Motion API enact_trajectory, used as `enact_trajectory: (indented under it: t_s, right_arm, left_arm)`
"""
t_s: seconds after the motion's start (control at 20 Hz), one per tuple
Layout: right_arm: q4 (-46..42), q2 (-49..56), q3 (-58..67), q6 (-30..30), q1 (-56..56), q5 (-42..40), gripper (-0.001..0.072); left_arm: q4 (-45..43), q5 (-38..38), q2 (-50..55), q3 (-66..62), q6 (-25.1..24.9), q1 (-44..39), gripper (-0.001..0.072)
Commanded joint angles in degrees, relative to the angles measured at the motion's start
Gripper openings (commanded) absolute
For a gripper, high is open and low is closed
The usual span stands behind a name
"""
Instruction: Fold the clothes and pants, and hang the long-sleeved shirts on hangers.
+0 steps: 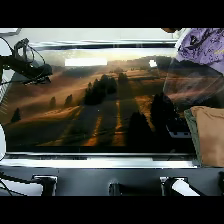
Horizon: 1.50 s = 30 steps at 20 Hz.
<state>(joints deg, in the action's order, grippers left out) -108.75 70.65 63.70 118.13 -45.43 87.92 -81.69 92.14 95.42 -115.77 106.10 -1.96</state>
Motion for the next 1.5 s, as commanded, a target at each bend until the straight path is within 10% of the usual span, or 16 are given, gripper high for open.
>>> enact_trajectory:
  t_s: [0.0,0.05,0.3,0.8,1.45]
  right_arm:
    - [8.79,-0.07,5.38,-4.63,0.04,-5.20,0.0497]
    - [15.58,-0.07,7.50,-7.13,0.68,-7.96,0.0342]
    - [35.08,0.00,9.90,-22.34,20.22,-18.29,0.0065]
    - [25.70,0.00,9.88,-22.95,70.49,-20.09,0.0025]
    - [24.09,0.00,9.90,-22.82,74.16,-22.08,0.0027]
  left_arm:
    - [0.00,0.00,0.02,0.00,-0.66,0.11,0.0017]
    - [-0.02,0.02,0.00,0.00,-1.60,0.22,0.0017]
    - [0.00,-0.90,-0.11,0.02,-7.30,0.20,0.0015]
    - [-0.07,-20.06,-23.69,36.52,-10.73,-7.28,0.0015]
    - [-0.63,-17.64,-26.97,41.11,-9.03,-7.76,0.0016]
